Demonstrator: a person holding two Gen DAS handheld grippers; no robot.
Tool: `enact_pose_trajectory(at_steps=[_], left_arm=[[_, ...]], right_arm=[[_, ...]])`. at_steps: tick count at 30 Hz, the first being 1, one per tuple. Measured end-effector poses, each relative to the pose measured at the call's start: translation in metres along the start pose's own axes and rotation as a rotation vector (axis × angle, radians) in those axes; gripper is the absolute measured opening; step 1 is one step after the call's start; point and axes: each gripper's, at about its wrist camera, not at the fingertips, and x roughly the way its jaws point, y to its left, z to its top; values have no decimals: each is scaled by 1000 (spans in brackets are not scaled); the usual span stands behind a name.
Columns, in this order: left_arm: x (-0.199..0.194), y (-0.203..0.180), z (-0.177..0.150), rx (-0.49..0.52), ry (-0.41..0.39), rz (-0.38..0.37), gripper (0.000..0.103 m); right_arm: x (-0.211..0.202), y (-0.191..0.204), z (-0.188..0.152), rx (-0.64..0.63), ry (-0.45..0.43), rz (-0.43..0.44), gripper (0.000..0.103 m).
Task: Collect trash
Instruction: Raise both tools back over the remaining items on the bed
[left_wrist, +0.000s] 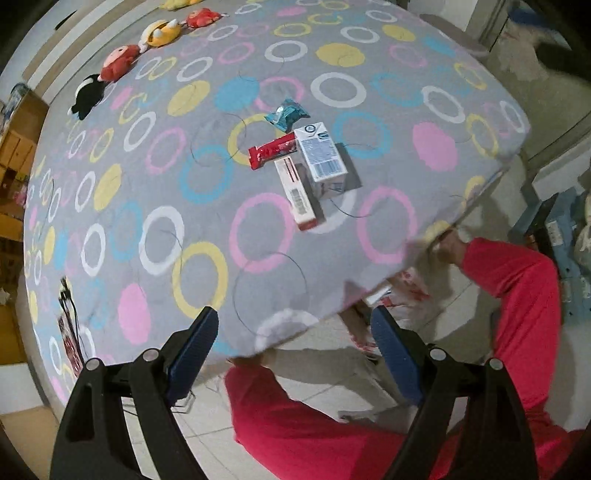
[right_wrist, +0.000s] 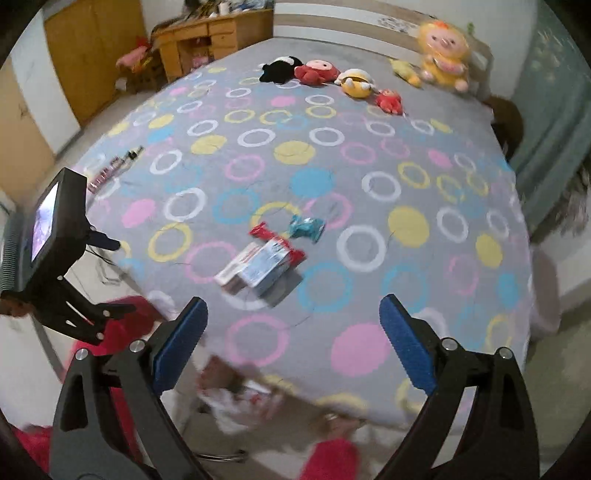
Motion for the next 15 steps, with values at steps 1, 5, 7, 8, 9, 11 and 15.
enact_pose_trajectory(at_steps=[1,5,7,8,9,11,15], left_arm=[[5,2,3,2,8,-1,82],[33,14,27,-2,43,-5,82],[47,16,37,4,64,-8,82],[54,16,43,11,69,-11,82],[62,17,48,18,71,-11,82],[73,17,55,25,83,-9,82],[97,17,69,40,108,-19,82]], right_arm=[[9,-5,11,-27,12,-3,92],[35,-26,40,-56,44,-3,92],[51,-36,53,-61,56,-5,92],[60,-40,59,-59,64,-10,92],[68,-44,64,-56,71,-13,92],[88,-52,72,-51,91,-10,92],[123,-55,84,-58,121,3,92]])
